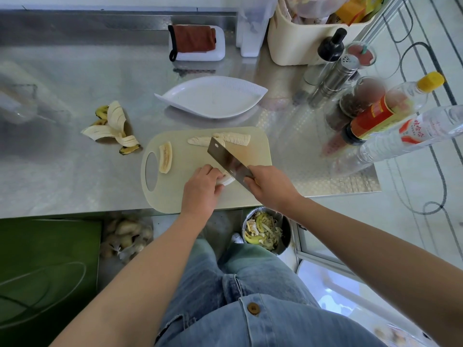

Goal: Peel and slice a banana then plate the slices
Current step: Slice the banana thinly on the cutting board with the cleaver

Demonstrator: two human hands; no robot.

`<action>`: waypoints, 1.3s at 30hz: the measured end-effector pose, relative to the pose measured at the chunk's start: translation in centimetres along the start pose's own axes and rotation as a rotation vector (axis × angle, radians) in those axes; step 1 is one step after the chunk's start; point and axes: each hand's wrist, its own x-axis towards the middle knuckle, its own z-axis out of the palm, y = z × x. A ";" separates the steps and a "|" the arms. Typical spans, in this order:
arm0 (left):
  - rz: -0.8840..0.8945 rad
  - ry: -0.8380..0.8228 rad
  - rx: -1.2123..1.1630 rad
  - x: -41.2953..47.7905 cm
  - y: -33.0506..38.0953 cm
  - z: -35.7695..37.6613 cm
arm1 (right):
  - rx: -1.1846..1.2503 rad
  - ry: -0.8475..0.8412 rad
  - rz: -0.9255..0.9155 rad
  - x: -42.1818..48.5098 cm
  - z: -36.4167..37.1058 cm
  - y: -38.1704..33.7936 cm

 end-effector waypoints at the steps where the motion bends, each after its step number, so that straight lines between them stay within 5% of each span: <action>1: -0.002 0.003 -0.001 0.0 0.0 0.0 | -0.003 -0.003 -0.004 0.1 0.0 -0.1; 39: -0.038 -0.039 0.017 0.2 0.6 -0.4 | -0.036 -0.038 0.001 0.1 -0.1 -0.3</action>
